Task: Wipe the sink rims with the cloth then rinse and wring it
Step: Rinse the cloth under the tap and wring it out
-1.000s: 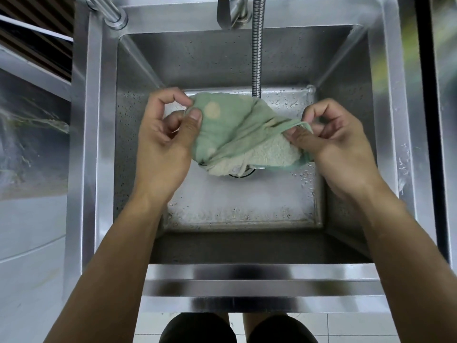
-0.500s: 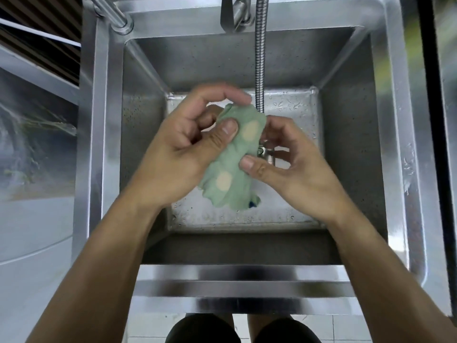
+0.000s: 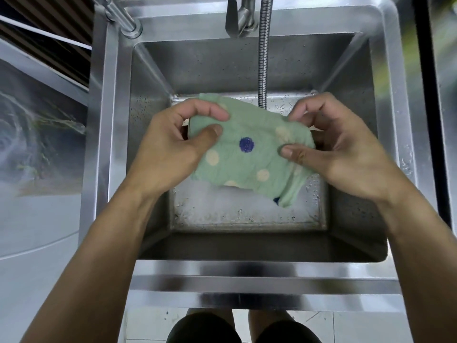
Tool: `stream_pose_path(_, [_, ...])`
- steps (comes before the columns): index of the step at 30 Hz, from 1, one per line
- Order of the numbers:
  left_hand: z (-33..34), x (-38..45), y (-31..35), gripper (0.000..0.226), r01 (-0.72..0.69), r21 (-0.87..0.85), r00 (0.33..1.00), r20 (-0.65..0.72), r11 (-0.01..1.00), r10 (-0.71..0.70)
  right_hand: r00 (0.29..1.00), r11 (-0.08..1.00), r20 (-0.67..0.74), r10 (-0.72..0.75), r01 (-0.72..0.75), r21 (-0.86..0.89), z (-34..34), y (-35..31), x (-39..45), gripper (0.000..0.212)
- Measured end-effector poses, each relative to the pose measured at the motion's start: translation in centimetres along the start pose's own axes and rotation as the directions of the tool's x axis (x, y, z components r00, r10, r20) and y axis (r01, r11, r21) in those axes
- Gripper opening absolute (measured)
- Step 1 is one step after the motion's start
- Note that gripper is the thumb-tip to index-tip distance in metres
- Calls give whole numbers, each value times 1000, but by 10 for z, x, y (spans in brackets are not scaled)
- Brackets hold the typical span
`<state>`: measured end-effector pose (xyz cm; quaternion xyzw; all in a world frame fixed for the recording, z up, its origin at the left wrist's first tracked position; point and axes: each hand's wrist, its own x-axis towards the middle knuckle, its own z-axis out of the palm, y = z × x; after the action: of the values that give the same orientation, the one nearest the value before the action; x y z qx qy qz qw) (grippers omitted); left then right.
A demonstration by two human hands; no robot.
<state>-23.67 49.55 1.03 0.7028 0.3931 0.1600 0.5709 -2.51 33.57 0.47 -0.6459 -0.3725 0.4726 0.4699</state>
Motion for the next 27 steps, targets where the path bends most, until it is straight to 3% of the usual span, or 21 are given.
stream_pose_path(3, [-11,2,-5,30,62,3,993,97,998,-62,1000,994,-21,14,-17,-108,-2,7,-4,16])
stream_pose_path(6, [-15,2,-10,32,165,130,941,277,978,-195,997,990,-81,-11,-1,-139,5,10,-10,14])
stream_pose_path(9, [-15,-3,2,22,116,10,974,194,993,-115,981,993,-191,-40,60,100,16,9,-16,20])
stream_pose_path(11, [-14,-3,13,25,87,-61,991,107,994,-80,980,957,-188,69,-12,291,20,4,-24,24])
stream_pose_path(13, [-13,1,15,26,59,28,995,80,998,-61,984,962,-118,135,-102,252,24,2,-33,35])
stream_pose_path(15, [-12,5,16,28,21,63,995,98,998,-27,978,969,-164,127,-87,232,25,-1,-42,39])
stream_pose_path(18, [-7,8,22,32,-28,70,988,152,997,17,925,983,-372,83,-15,181,26,-7,-56,34])
stream_pose_path(23, [25,11,46,36,-217,183,941,299,959,156,858,988,-495,135,-79,133,33,-20,-94,28])
stream_pose_path(27, [62,-1,87,37,-347,209,864,451,914,224,705,967,-668,238,-107,230,23,-35,-152,32])
